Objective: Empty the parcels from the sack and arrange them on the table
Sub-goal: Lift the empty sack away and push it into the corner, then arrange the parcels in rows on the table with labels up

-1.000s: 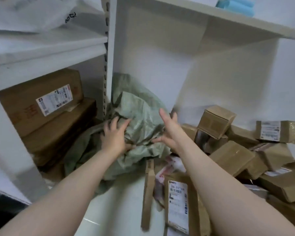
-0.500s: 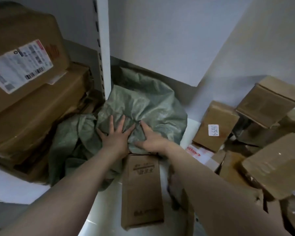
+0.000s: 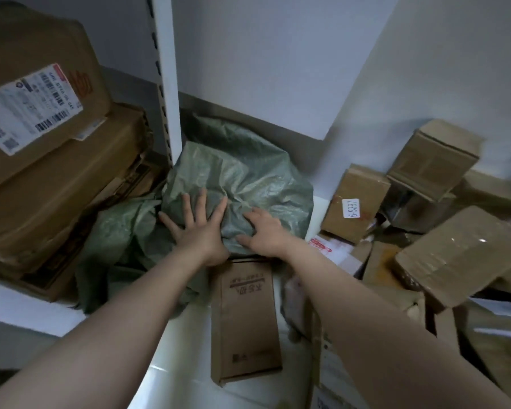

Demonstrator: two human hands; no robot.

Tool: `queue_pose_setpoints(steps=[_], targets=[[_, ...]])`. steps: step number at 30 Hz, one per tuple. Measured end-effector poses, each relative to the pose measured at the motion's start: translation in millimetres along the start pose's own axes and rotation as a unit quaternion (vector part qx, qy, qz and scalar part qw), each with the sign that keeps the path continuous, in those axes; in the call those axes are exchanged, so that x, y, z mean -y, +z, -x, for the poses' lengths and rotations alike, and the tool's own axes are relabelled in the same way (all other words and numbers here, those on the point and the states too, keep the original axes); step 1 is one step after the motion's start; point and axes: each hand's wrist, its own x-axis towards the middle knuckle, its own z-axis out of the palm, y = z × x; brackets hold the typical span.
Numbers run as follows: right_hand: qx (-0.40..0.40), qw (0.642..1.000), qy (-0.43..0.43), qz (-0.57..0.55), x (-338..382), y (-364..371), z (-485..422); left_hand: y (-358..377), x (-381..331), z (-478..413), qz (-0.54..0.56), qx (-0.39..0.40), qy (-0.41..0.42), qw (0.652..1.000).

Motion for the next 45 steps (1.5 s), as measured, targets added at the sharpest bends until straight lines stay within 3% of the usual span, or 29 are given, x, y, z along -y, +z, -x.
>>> queue_pose_setpoints(steps=[6, 16, 21, 24, 27, 30, 34, 38, 45], targets=[[-0.129, 0.992, 0.006, 0.007, -10, -48, 91, -49, -63, 69, 0.047, -0.116, 0.02, 0.992], [-0.3, 0.953, 0.03, 0.031, -119, -112, 281, -63, -246, 189, 0.095, -0.213, 0.219, 0.947], [-0.299, 0.935, 0.127, 0.143, -208, -125, 375, -34, -347, 253, 0.07, -0.194, 0.278, 0.938], [-0.227, 0.939, 0.16, 0.202, -265, -124, 413, -7, -403, 287, 0.031, -0.158, 0.287, 0.944], [-0.172, 0.957, 0.161, 0.172, -318, -117, 436, 25, -443, 305, -0.027, -0.085, 0.265, 0.96], [-0.208, 0.961, 0.157, 0.087, -355, -111, 445, 55, -451, 308, -0.075, -0.029, 0.211, 0.974], [-0.243, 0.96, 0.136, 0.033, -382, -111, 443, 67, -432, 299, -0.13, -0.03, 0.174, 0.976], [-0.268, 0.949, 0.165, 0.035, -392, -111, 439, 65, -402, 282, -0.233, -0.054, 0.195, 0.951], [-0.324, 0.923, 0.206, -0.018, -420, -117, 443, 53, -374, 272, -0.308, -0.069, 0.173, 0.933]])
